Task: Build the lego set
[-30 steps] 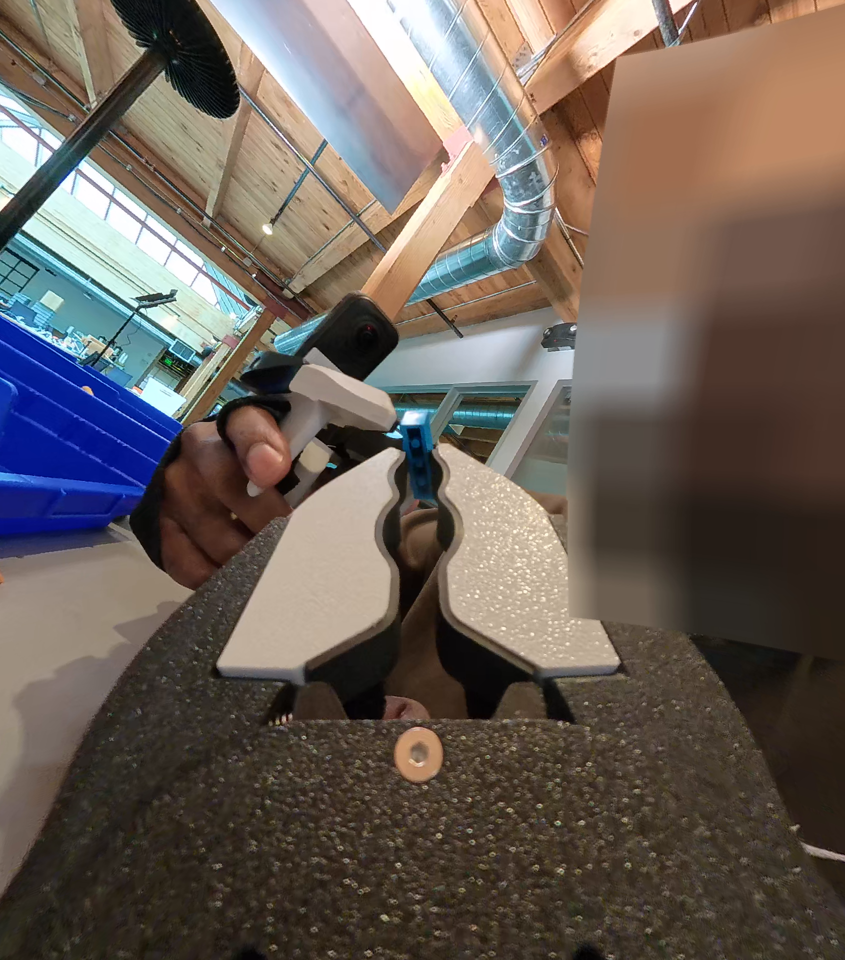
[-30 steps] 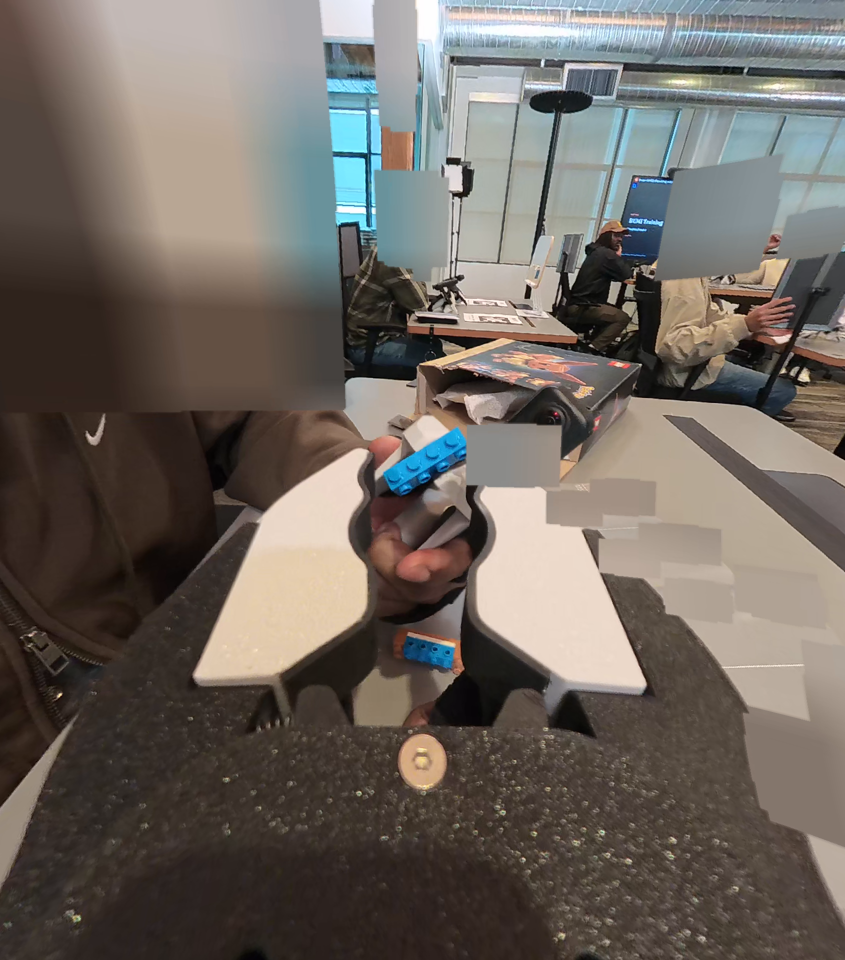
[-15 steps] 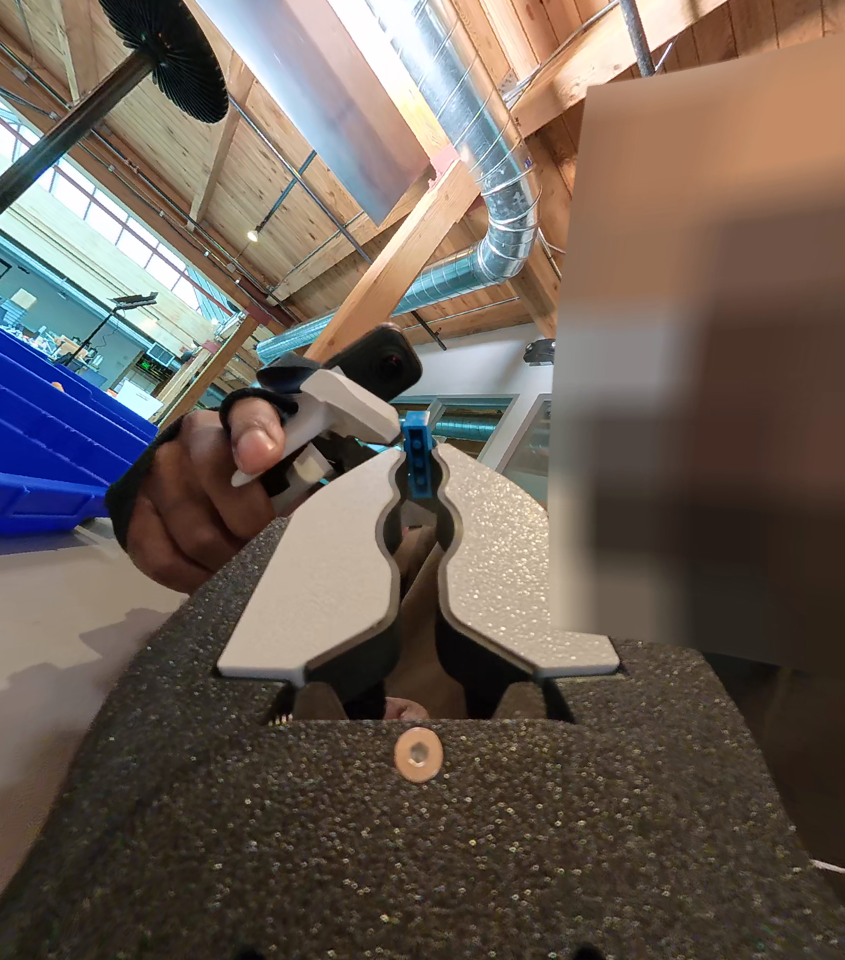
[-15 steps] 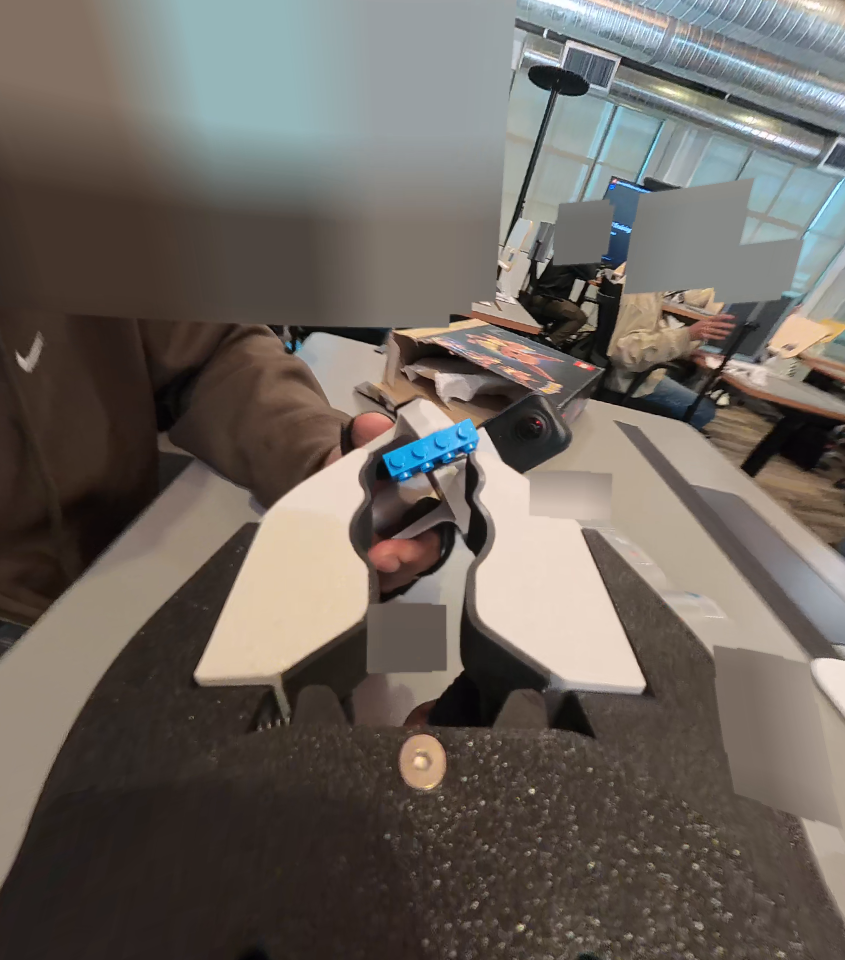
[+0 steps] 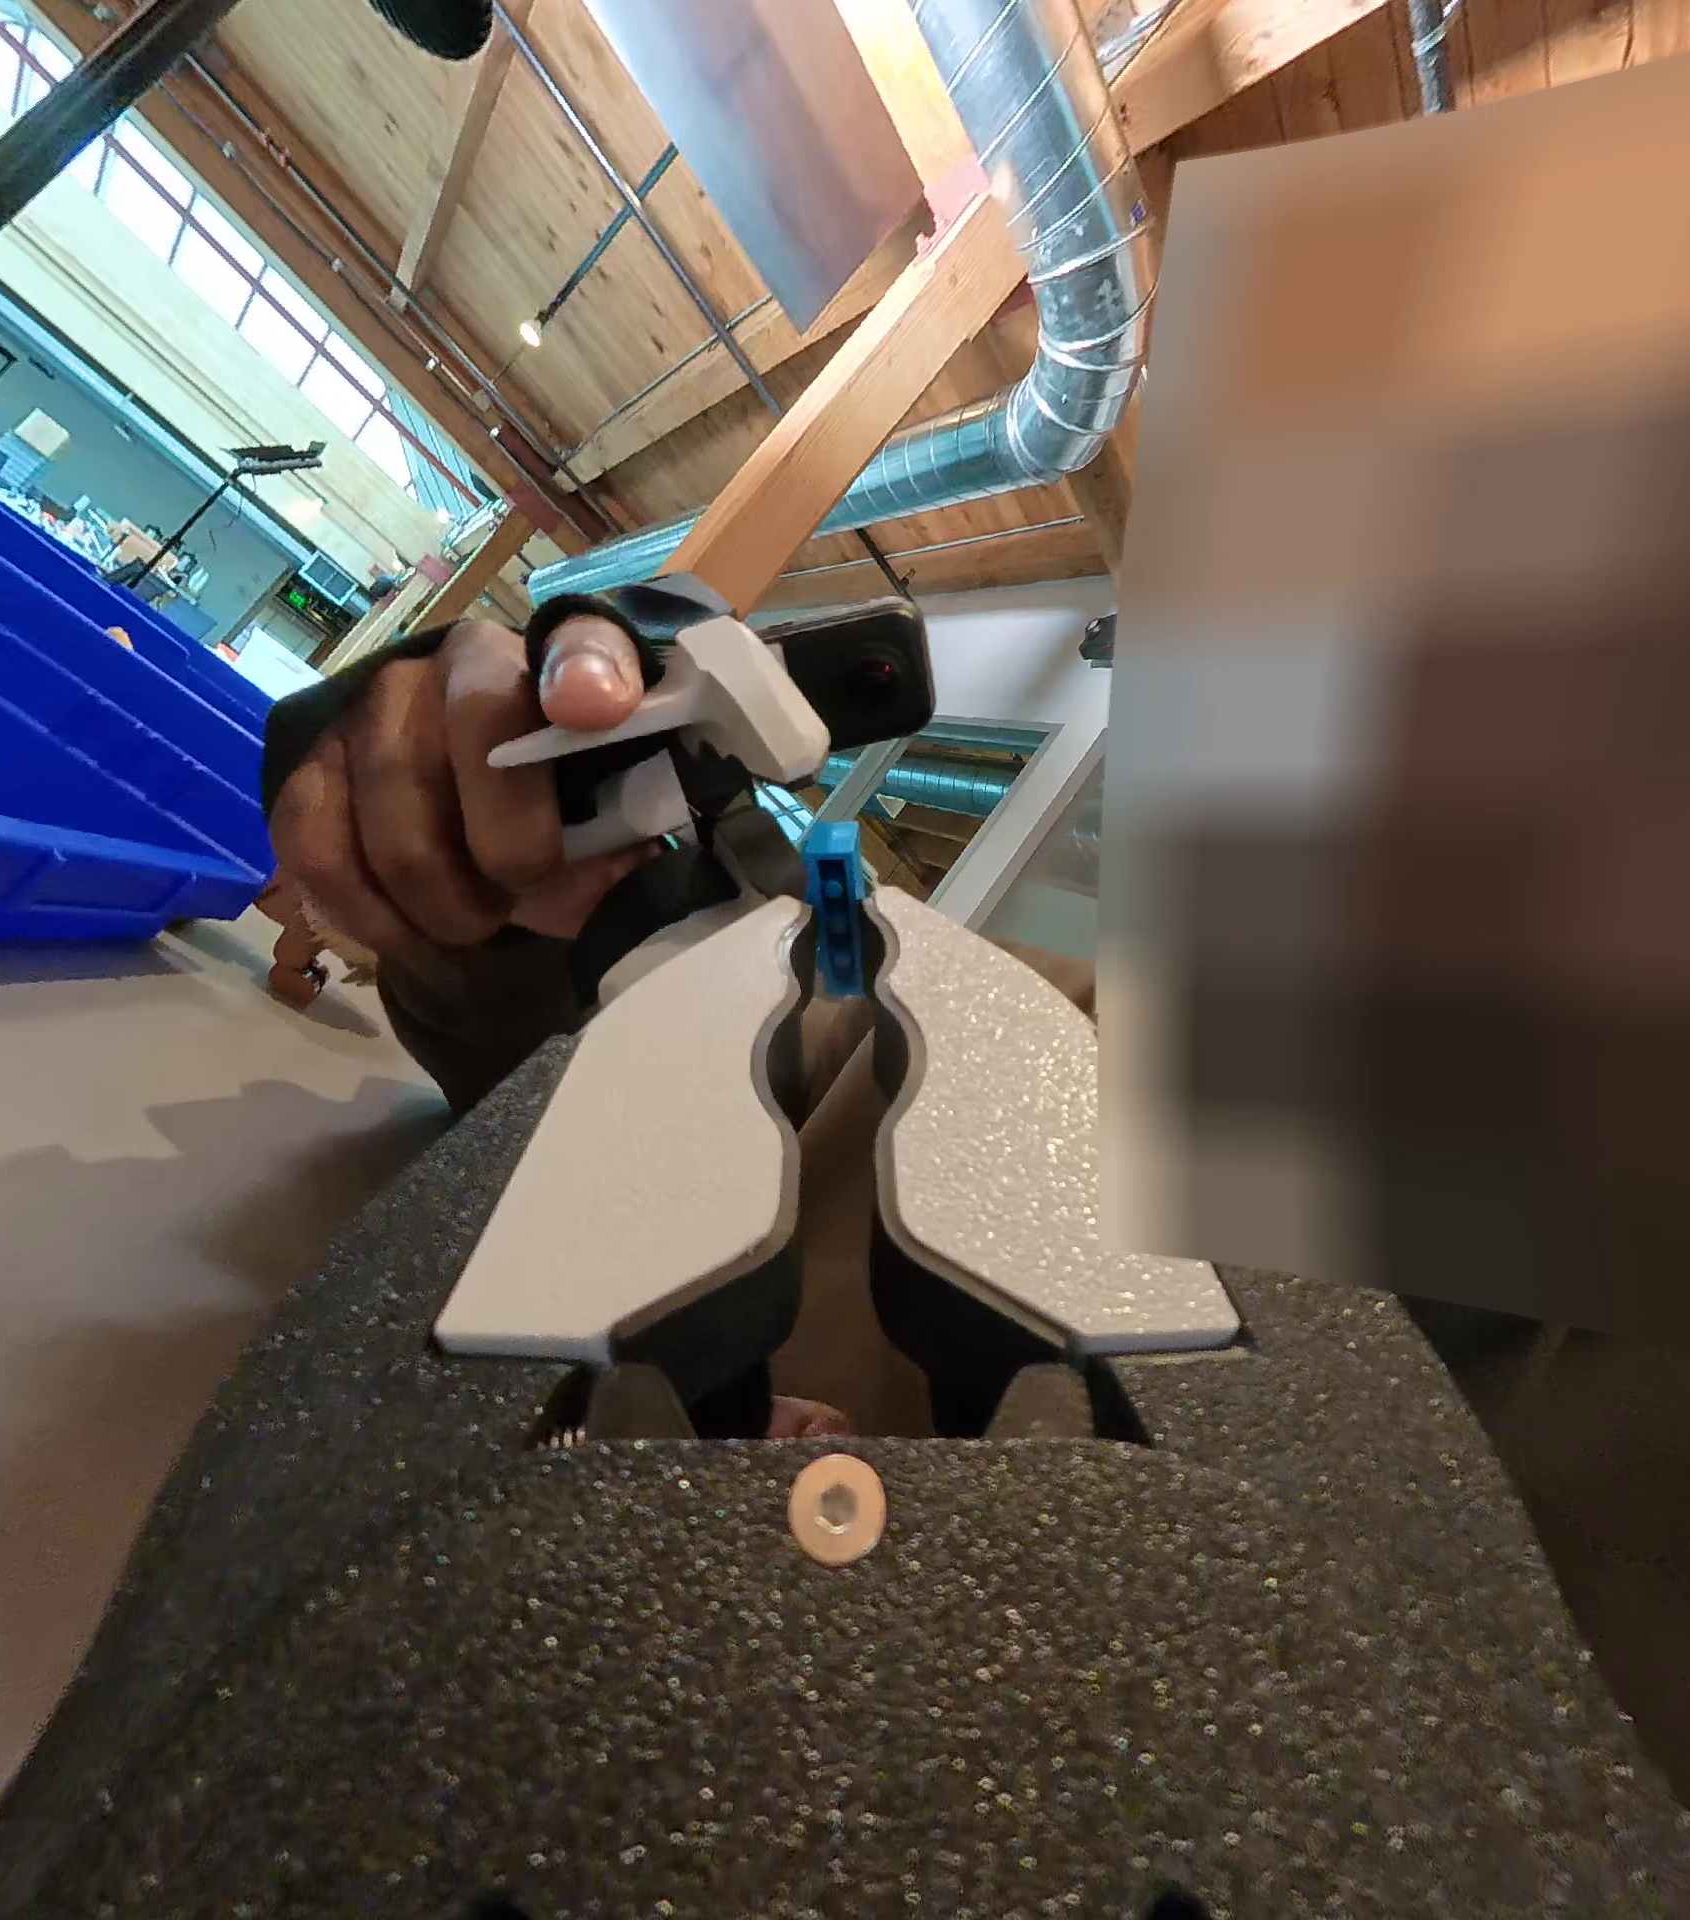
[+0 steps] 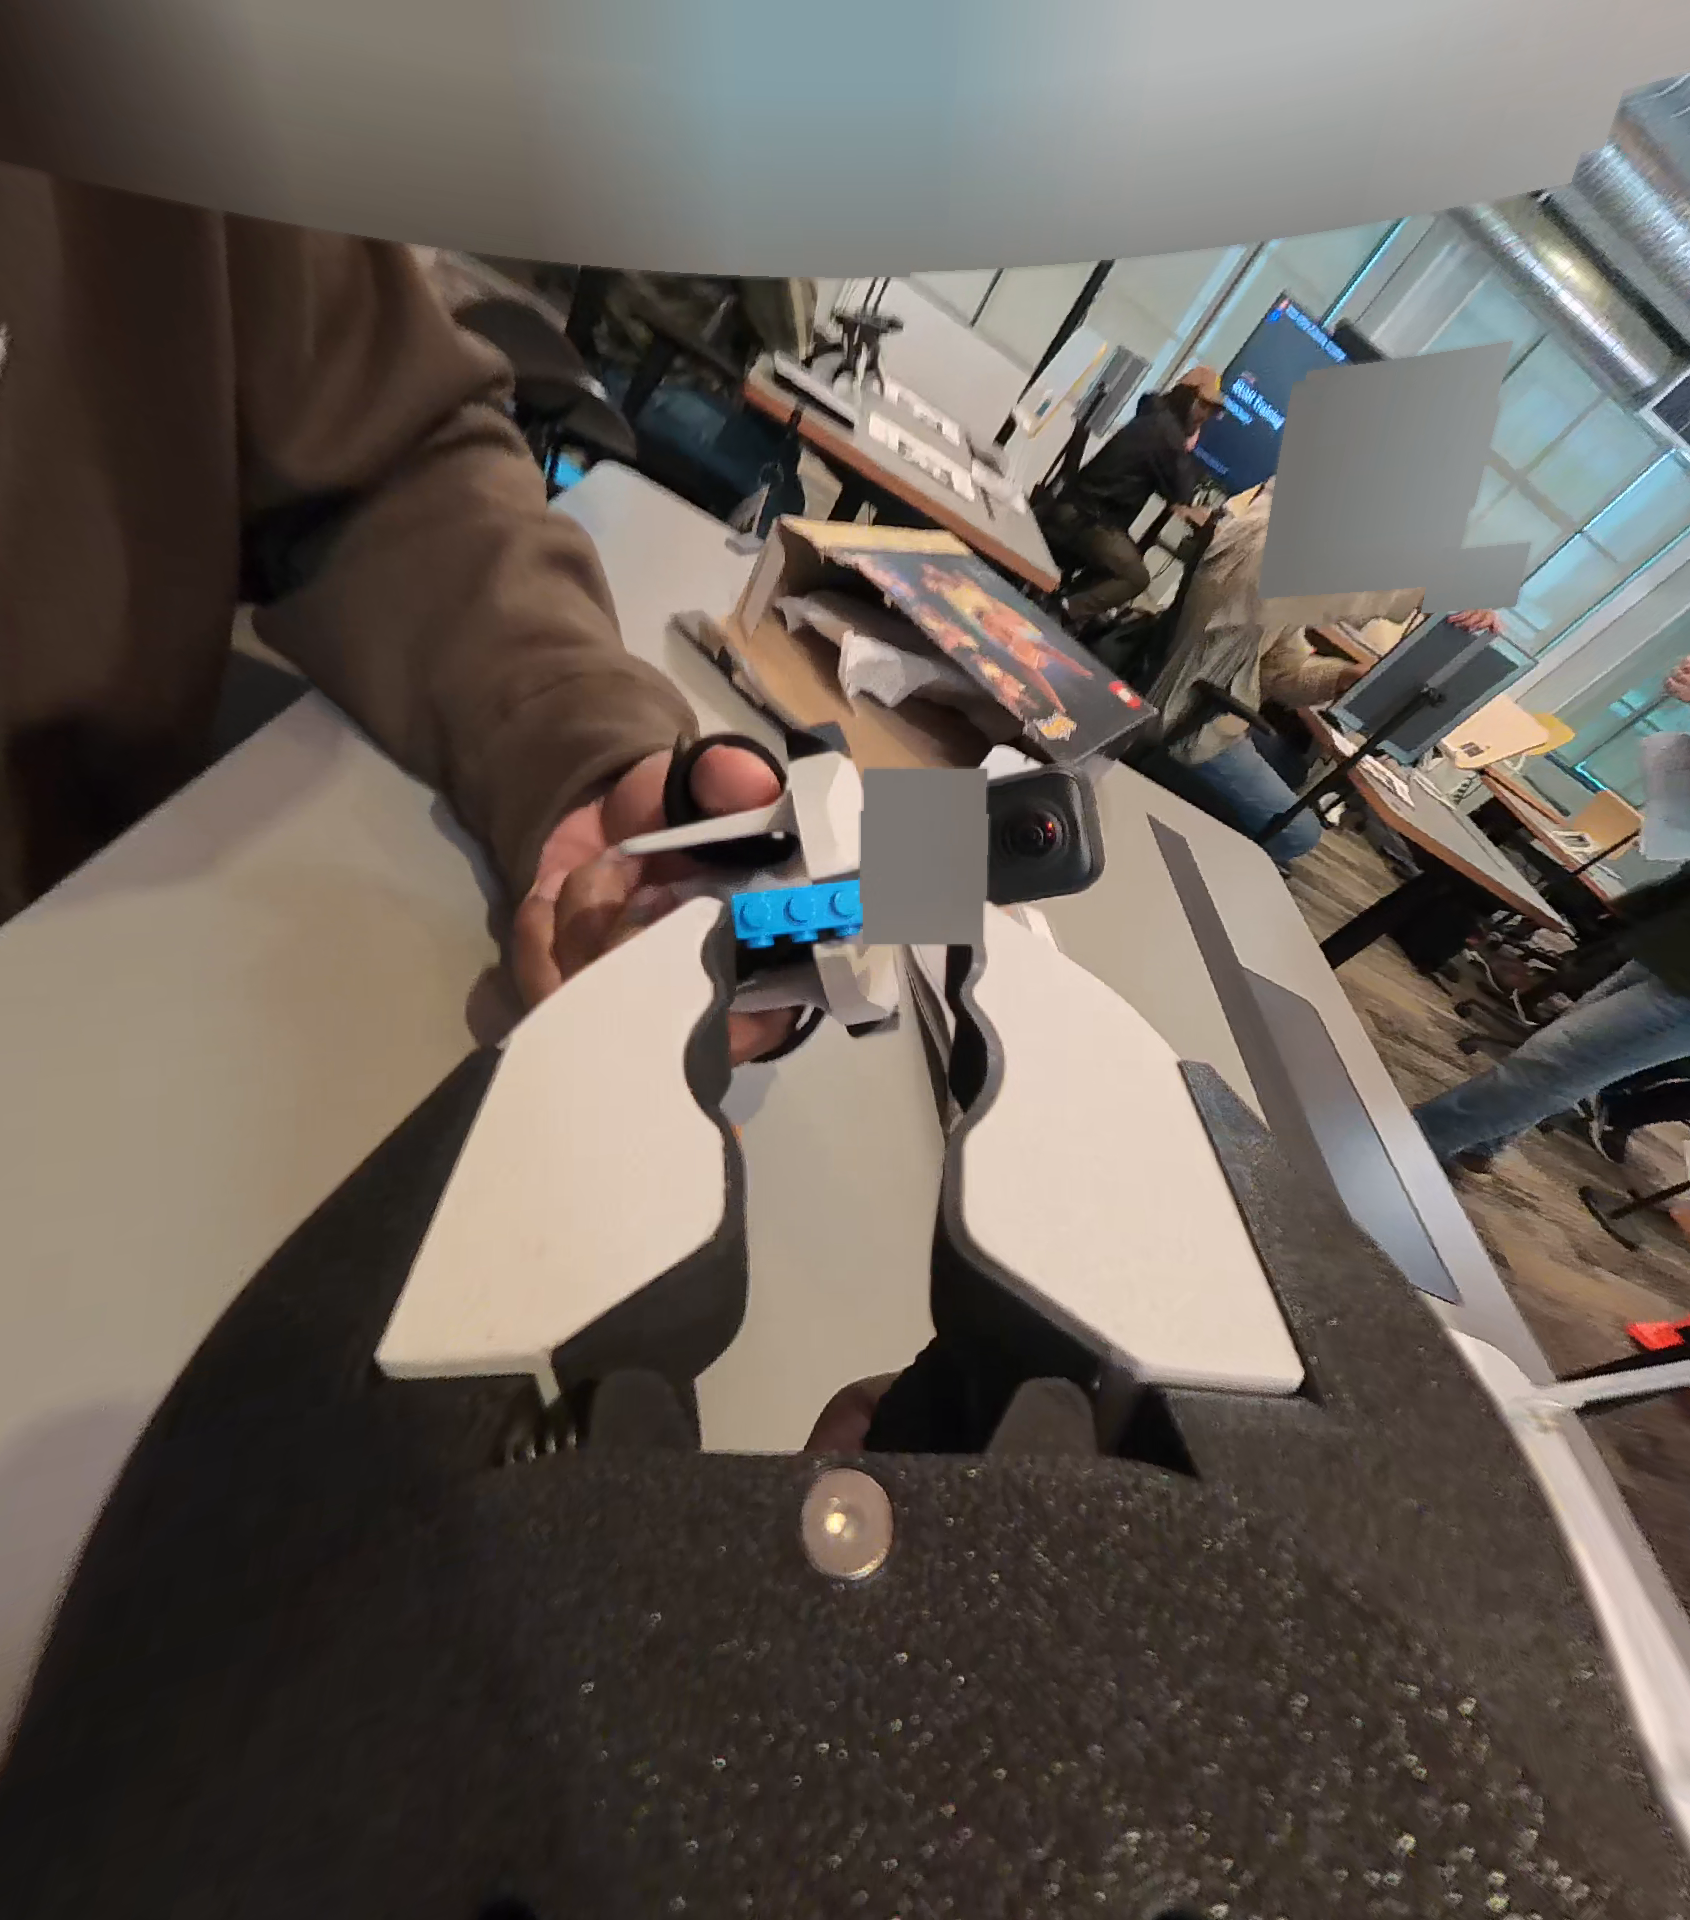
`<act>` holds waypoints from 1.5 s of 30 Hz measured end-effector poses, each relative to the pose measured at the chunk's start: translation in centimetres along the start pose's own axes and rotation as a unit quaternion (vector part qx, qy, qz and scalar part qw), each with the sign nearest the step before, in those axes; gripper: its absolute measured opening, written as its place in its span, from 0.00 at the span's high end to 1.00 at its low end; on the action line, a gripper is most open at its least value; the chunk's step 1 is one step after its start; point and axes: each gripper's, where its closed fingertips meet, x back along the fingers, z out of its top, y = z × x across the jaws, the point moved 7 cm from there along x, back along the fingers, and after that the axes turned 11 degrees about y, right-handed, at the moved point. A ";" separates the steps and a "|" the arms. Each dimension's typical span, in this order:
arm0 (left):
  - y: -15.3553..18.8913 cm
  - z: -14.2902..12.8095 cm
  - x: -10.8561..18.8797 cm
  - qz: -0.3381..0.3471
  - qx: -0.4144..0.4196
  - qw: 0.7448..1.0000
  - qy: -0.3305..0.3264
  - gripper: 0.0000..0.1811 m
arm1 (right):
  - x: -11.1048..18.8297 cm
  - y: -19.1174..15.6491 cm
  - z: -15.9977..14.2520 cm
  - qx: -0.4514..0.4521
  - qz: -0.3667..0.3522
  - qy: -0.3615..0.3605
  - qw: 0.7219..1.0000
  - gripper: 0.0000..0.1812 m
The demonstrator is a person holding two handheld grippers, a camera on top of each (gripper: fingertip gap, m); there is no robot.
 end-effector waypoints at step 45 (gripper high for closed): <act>-2.3 -1.3 7.0 0.230 -0.388 0.739 -0.500 0.70 | -0.2 -2.3 -5.4 -0.184 -0.046 -0.104 0.976 0.82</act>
